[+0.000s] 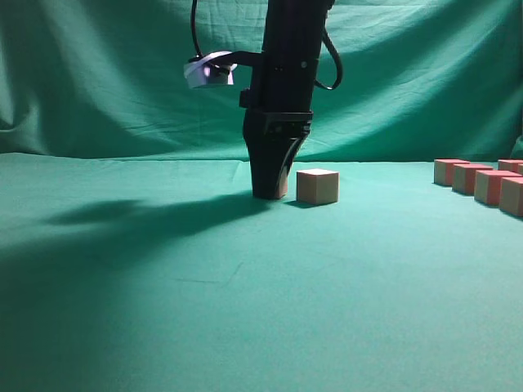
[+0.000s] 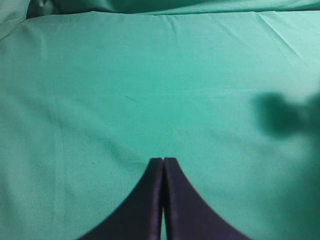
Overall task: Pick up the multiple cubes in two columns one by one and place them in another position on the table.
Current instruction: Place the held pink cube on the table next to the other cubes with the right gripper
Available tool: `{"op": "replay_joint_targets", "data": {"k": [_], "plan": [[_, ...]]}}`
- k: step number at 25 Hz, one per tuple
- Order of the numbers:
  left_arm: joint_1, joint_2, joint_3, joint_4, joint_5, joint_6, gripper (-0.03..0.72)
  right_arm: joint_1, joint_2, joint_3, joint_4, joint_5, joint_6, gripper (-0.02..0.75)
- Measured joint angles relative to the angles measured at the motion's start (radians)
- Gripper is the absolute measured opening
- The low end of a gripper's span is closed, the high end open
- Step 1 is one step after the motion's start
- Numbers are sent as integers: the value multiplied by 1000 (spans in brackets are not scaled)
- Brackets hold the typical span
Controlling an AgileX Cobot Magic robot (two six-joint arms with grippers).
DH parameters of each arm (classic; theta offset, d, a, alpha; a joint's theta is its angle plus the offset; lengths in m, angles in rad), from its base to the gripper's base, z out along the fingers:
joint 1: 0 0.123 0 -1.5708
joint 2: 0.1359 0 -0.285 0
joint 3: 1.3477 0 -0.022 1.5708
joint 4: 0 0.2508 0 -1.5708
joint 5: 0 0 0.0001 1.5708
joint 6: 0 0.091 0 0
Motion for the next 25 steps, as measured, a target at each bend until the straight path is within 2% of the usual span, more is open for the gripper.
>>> {"op": "replay_joint_targets", "data": {"k": [17,19,20,21,25], "plan": [[0,0,0,0,0,0,0,0,0,0,-6,0,10,258],[0,0,0,0,0,0,0,0,0,0,-6,0,10,319],[0,0,0,0,0,0,0,0,0,0,-6,0,10,314],[0,0,0,0,0,0,0,0,0,0,-8,0,10,365],[0,0,0,0,0,0,0,0,0,-2,-8,0,10,483]]}}
